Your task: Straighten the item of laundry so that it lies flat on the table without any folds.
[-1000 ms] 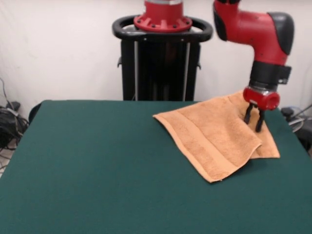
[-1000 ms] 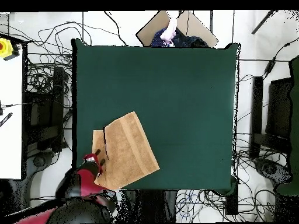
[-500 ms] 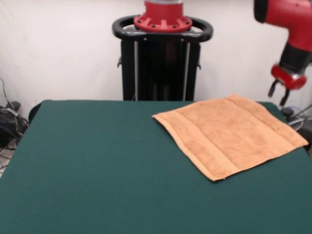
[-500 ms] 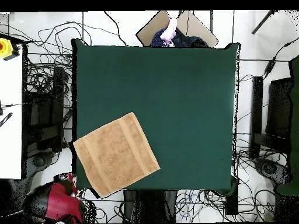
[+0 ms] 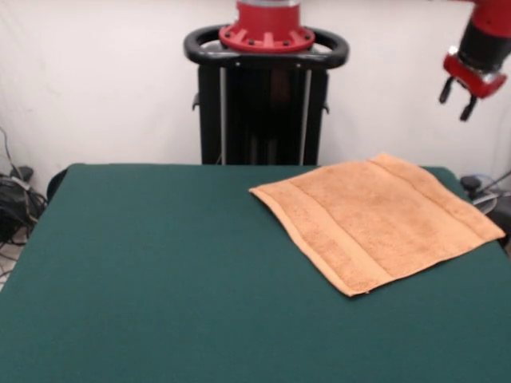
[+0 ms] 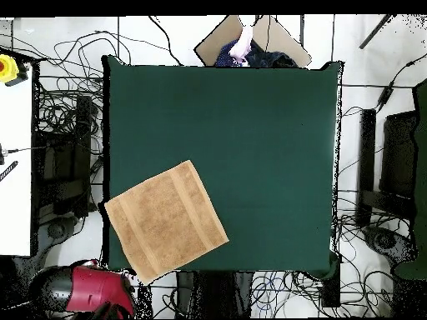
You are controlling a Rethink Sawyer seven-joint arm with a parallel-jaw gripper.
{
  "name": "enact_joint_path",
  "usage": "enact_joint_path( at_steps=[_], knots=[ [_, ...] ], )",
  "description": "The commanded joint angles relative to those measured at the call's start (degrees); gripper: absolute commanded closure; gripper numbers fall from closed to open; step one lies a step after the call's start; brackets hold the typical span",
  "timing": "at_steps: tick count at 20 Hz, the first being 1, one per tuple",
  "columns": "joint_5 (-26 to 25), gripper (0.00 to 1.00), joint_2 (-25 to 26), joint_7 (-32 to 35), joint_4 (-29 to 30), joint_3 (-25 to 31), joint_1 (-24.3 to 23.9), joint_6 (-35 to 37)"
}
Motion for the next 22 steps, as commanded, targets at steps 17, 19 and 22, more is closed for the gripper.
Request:
enact_joint_path(
  at_steps=[17, 19, 22],
  knots=[
    [-24.4, 0.0, 5.9, 0.6, 9.4, 4.5, -25.7, -32.5],
    [-26.2, 0.0, 8.5, 1.7, 8.7, 4.6, -26.1, -35.2],
    [-28.2, 0.0, 12.9, 3.6, 7.5, 4.7, -26.4, -39.1]
  ],
)
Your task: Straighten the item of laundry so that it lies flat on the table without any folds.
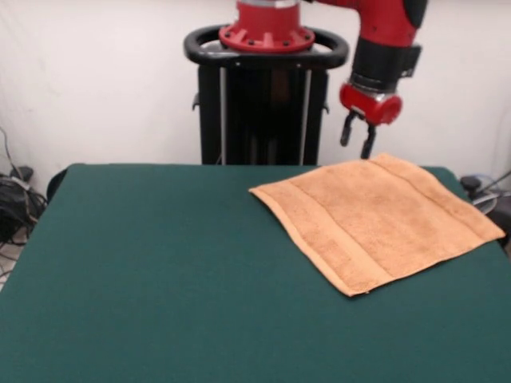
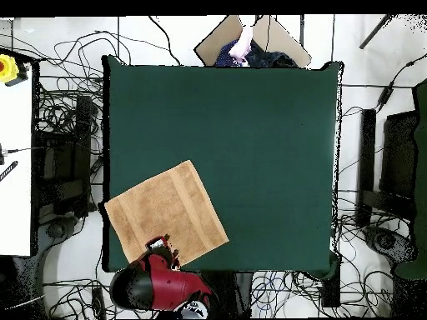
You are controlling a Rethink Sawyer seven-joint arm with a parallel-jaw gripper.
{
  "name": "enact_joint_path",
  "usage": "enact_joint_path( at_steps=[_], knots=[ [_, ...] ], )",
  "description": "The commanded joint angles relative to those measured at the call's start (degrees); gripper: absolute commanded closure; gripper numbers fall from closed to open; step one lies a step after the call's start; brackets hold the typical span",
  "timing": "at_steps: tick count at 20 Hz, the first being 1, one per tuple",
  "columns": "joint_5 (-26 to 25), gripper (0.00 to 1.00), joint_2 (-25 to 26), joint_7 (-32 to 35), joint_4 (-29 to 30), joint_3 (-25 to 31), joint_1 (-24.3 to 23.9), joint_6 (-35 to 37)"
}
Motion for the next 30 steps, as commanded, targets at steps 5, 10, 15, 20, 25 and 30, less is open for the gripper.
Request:
enact_joint_path(
  at_steps=[5, 10, 15, 20, 25, 30],
  knots=[
    [-5.5, 0.0, 14.9, 5.3, -3.2, 1.4, -1.5, -9.1],
    [-6.5, 0.0, 18.9, 5.2, -5.2, -1.3, -1.4, -13.3],
    [-5.5, 0.0, 20.1, 6.4, -5.1, -2.1, 0.1, -16.9],
    [-3.7, 0.0, 22.0, 7.1, -5.4, -2.9, 1.3, -20.2],
    [-4.9, 0.0, 19.0, 6.4, -4.0, -2.0, -0.7, -18.8],
    [-6.3, 0.0, 9.7, 4.2, -1.3, -0.8, -2.9, -10.6]
  ],
)
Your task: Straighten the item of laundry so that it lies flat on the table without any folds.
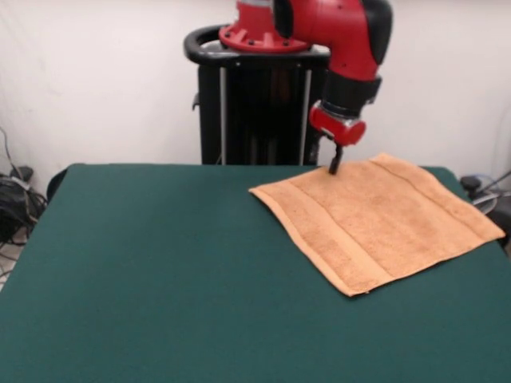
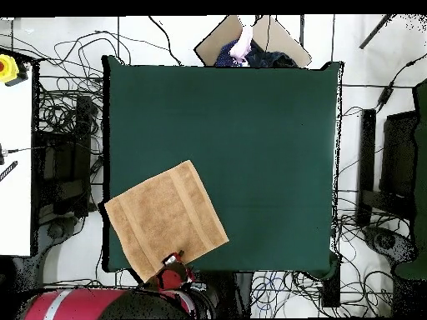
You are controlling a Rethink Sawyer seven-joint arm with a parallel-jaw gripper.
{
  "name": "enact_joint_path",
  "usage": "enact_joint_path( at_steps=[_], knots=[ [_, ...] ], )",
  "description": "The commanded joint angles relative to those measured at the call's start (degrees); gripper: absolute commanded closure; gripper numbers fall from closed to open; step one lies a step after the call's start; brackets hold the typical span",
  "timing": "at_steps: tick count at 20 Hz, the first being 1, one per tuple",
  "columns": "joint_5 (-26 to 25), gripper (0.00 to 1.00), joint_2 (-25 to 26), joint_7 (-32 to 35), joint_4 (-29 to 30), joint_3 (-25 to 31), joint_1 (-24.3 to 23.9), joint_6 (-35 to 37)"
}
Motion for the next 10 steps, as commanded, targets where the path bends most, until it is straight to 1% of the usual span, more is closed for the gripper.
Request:
enact_joint_path(
  at_steps=[1, 3, 5, 7, 10],
  knots=[
    [-0.5, 0.0, -9.0, 3.7, -1.1, 2.3, -3.2, 7.9],
    [-1.8, 0.0, -10.8, 2.2, -1.2, 3.5, -5.2, 11.3],
    [-3.6, 0.0, -10.5, 0.4, -2.4, 4.5, -7.6, 13.7],
    [-5.6, 0.0, -9.1, -0.9, -3.7, 5.3, -9.9, 14.8],
    [-7.7, 0.0, -7.4, -1.8, -6.1, 5.8, -11.7, 15.7]
  ],
)
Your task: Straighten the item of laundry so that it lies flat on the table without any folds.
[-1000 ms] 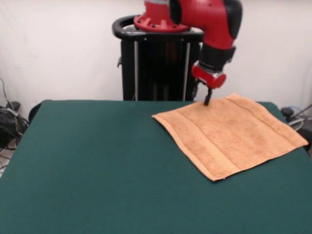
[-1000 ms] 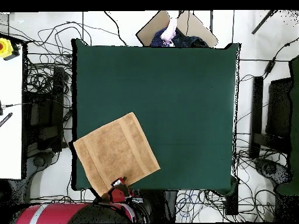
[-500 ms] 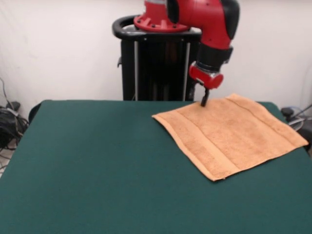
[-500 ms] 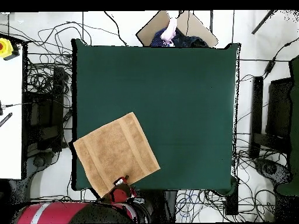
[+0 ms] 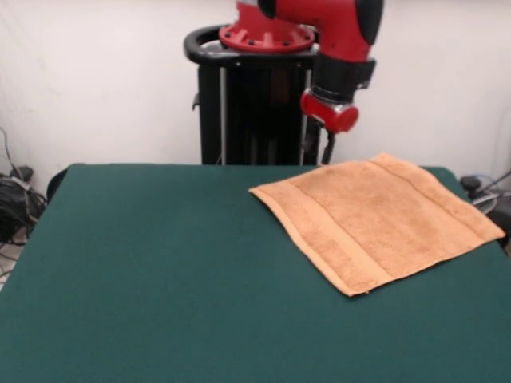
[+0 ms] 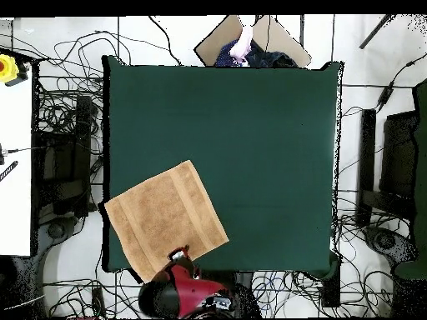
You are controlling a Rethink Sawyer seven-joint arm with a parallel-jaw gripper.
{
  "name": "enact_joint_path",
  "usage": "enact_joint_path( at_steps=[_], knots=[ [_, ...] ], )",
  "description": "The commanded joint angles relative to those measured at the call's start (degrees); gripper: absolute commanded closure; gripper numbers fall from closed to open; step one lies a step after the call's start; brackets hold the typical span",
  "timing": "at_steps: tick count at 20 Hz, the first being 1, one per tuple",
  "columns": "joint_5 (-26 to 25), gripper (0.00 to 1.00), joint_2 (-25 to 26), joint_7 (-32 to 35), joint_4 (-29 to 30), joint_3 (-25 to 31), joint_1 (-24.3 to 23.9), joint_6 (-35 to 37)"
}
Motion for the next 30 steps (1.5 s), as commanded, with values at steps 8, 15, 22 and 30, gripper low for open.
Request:
enact_joint_path(
  at_steps=[8, 15, 22, 30],
  knots=[
    [-7.1, 0.0, 9.4, -1.3, -13.9, 3.7, -5.5, 3.8],
    [-6.6, 0.0, 14.0, 1.6, -16.7, 1.4, -2.9, -0.4],
    [-5.0, 0.0, 15.4, 3.8, -16.7, 0.2, -0.8, -3.1],
    [-4.8, 0.0, 18.5, 3.9, -17.8, -0.6, -0.1, -5.9]
  ],
)
